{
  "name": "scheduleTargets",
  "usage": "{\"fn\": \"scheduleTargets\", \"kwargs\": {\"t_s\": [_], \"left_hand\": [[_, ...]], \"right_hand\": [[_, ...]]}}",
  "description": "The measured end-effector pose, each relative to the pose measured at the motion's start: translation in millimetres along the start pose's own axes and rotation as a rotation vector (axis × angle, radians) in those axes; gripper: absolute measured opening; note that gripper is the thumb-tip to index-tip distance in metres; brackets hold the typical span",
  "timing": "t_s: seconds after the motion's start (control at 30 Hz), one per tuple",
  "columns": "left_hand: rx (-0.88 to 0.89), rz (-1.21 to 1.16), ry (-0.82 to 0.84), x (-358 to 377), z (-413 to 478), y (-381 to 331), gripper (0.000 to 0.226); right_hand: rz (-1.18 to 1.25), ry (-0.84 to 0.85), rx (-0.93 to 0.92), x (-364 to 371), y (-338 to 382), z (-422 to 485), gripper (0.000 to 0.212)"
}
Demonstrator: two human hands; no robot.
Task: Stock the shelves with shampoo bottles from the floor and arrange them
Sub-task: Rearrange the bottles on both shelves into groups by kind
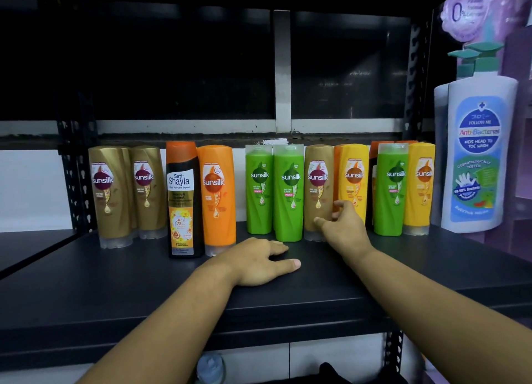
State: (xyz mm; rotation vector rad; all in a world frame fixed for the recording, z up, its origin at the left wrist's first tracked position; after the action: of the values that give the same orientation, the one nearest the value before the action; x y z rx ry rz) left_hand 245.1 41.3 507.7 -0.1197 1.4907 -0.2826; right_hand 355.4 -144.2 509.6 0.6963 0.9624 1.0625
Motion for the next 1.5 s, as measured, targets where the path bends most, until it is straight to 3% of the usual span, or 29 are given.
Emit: {"fn": "scheduleTargets", "kwargs": {"t_s": [0.47, 0.93, 1.1, 1.3, 1.5], "left_hand": [[-0.002, -0.026, -0.015, 3, 2, 5, 0.078], [0.001, -0.020, -0.065, -2, -8, 0, 0.076], [0.018, -0.022, -0.051, -10, -42, 10, 0.064], [0.008, -0.036, -0.061, -31, -110, 53, 0.059], [-0.191, 0.026, -0.026, -67, -172, 119, 0.062]], "right_hand": [[0.008, 0.019, -0.020, 3, -1, 3, 0.081], [0.120, 0.322, -0.013, -37, 7, -48, 0.043], [0.132, 0.397, -0.041, -41, 24, -73, 0.042], [0.146, 0.565, -0.074, -3, 57, -99, 0.044], [0.136, 0.679, -0.192, 78, 96, -126, 0.036]]}}
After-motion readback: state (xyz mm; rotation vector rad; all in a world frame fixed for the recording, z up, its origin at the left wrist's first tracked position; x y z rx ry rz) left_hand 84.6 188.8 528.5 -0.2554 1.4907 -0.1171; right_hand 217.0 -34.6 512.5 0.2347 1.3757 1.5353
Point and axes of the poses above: each hand's wrist, its own z-axis towards the middle knuckle, its own x-axis out of the palm, y = z × x, the point moved 1 cm from there along z, towards the middle knuckle
